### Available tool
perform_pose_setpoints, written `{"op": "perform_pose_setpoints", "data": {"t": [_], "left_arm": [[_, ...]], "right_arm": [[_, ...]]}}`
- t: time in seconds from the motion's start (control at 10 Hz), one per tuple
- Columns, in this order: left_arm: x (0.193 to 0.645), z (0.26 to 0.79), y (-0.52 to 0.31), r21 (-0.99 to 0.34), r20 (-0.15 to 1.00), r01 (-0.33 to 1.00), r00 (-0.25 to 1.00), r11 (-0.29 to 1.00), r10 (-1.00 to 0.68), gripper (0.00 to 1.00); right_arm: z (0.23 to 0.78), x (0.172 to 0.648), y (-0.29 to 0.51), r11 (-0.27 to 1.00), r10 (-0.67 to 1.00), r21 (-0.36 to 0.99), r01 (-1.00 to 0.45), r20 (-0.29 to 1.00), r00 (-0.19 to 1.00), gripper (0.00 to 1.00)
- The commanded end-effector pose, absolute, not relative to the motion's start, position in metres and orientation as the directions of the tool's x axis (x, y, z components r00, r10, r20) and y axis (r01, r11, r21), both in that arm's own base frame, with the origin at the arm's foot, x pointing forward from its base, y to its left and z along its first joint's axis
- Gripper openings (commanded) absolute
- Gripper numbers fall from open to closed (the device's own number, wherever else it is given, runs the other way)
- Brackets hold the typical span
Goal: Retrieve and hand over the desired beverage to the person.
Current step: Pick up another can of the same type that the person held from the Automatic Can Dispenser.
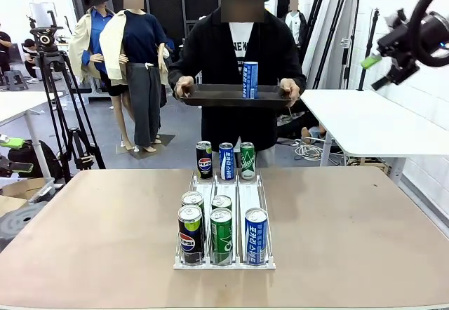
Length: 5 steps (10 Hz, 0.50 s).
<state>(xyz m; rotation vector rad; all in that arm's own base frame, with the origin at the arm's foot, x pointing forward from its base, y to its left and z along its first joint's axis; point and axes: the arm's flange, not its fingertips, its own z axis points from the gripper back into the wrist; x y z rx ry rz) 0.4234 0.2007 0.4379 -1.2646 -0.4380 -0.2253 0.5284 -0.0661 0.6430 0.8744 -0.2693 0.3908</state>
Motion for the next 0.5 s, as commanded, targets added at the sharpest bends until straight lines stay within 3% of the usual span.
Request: {"op": "perform_pose_setpoints", "data": {"t": [0.0, 0.1, 0.4], "left_arm": [[0.423, 0.440, 0.201, -0.865, 0.441, 0.402, 0.895, 0.299, 0.071, 1.00], [0.423, 0.440, 0.201, -0.865, 0.441, 0.402, 0.895, 0.299, 0.071, 1.00], [0.423, 0.440, 0.201, -0.865, 0.441, 0.402, 0.895, 0.299, 0.071, 1.00]], "right_arm": [[0.608, 0.496, -0.080, 0.520, 0.174, 0.708, -0.479, 0.461, 0.870, 1.00], [0.586, 0.494, -0.094, 0.452, 0.193, 0.772, -0.448, 0.406, 0.894, 1.00], [0.521, 0.486, -0.118, 0.495, 0.073, 0.807, -0.320, 0.329, 0.942, 1.00]]}}
